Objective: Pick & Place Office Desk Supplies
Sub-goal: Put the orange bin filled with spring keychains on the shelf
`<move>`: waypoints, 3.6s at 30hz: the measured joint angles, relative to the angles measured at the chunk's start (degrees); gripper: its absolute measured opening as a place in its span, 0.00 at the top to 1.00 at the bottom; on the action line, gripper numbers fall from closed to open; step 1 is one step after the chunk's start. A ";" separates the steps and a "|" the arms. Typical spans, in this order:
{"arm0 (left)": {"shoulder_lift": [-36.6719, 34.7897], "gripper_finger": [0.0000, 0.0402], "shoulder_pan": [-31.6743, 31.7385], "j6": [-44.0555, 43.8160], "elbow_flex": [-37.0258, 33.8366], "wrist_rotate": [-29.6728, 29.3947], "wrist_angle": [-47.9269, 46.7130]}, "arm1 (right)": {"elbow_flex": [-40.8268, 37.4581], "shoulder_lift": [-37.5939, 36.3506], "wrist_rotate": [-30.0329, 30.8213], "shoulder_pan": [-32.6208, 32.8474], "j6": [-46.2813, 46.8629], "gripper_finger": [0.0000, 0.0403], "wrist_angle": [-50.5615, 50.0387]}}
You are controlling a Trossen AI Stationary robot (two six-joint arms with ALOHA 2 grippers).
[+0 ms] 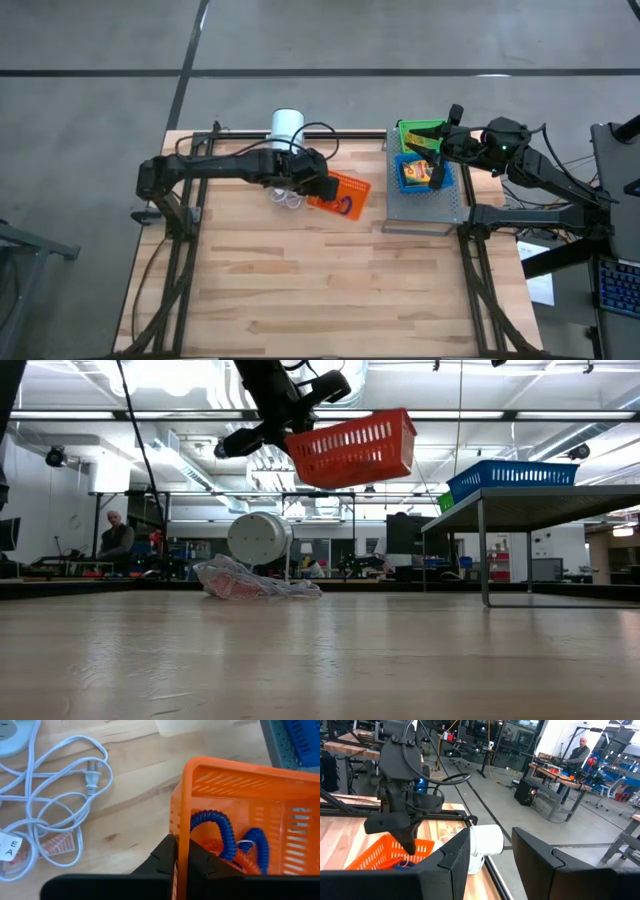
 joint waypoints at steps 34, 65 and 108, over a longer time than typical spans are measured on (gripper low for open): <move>-0.20 0.93 -0.14 -0.46 0.00 -0.01 0.20 | 0.00 0.81 -0.33 0.00 7.40 0.65 0.06; -0.20 0.93 -0.09 -0.24 0.02 1.74 0.20 | 0.39 13.51 -4.86 5.48 -34.70 0.73 -12.69; -0.20 0.93 0.13 2.12 0.02 3.08 0.44 | 21.76 40.62 4.02 19.94 -36.49 0.73 -37.25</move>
